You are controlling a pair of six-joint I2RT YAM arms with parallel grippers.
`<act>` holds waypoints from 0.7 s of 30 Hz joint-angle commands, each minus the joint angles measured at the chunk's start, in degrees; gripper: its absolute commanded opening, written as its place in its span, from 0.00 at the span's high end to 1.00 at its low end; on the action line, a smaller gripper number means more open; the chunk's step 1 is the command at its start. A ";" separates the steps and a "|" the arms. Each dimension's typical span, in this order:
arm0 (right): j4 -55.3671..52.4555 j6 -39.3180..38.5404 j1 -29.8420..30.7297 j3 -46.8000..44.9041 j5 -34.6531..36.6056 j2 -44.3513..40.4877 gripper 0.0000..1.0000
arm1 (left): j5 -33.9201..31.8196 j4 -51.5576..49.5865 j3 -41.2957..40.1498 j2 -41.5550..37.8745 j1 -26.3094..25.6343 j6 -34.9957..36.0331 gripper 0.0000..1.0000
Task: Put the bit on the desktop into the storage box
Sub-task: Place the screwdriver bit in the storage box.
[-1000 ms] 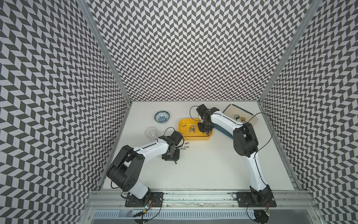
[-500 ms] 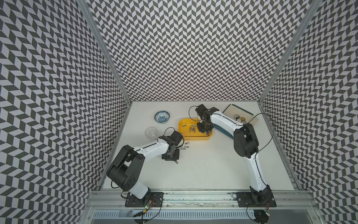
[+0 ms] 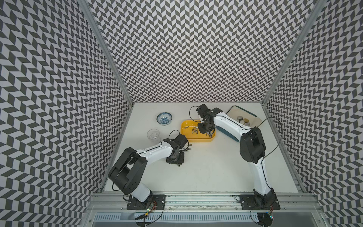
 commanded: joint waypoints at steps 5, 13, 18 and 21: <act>0.19 0.65 0.11 -0.17 0.84 -2.29 0.73 | 0.16 -2.00 -1.49 -2.12 -1.79 -2.30 0.60; 0.19 0.74 0.11 -0.04 0.64 -2.24 0.73 | -0.19 -3.32 -2.84 -3.36 -2.53 -3.08 0.59; 0.27 0.65 0.11 -0.12 0.64 -2.17 0.73 | 0.16 -3.28 -3.19 -3.09 -3.18 -3.32 0.59; 0.27 0.59 0.11 -0.21 0.70 -2.11 0.73 | 0.29 -3.33 -3.35 -3.25 -3.54 -3.58 0.60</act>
